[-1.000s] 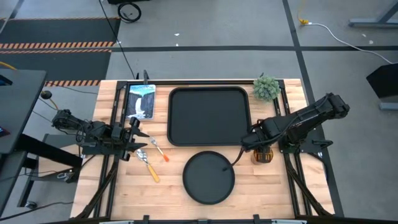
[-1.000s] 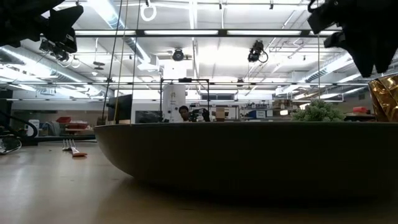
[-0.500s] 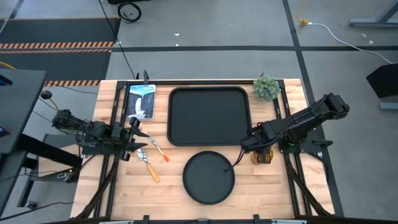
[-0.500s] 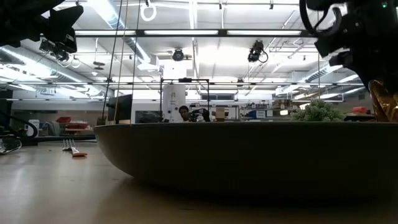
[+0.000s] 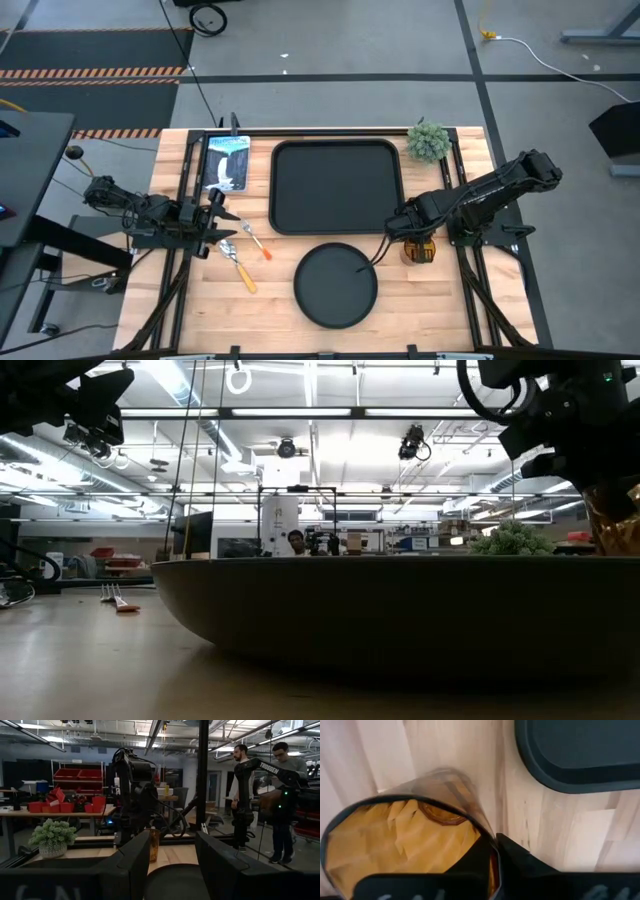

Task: Pick and place plate/cup/fork/spoon on tray
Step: Put the brown cup on the black tray

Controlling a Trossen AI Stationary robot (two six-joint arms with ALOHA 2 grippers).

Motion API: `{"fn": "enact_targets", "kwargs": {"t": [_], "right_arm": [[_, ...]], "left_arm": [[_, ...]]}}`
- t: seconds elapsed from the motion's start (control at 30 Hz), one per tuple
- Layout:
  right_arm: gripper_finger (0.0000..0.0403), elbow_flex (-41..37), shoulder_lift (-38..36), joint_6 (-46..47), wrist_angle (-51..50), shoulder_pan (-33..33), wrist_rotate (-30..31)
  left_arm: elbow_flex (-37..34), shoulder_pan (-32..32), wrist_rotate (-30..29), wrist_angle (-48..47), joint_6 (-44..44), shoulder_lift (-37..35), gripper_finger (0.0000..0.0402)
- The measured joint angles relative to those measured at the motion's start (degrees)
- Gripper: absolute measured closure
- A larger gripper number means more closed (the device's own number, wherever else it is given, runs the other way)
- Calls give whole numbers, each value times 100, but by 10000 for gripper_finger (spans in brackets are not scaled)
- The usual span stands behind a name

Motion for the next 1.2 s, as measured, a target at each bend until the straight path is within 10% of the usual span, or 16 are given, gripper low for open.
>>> {"fn": "enact_targets", "kwargs": {"t": [0.5, 1.2], "right_arm": [[391, 237, -45, -228, -328, -185, -117], [390, 2842, 536, -1246, -1677, -2246, 500]], "left_arm": [[0, 2, 2, 1, -1, 0, 237], [0, 0, 2, 2, 0, 0, 237]]}}
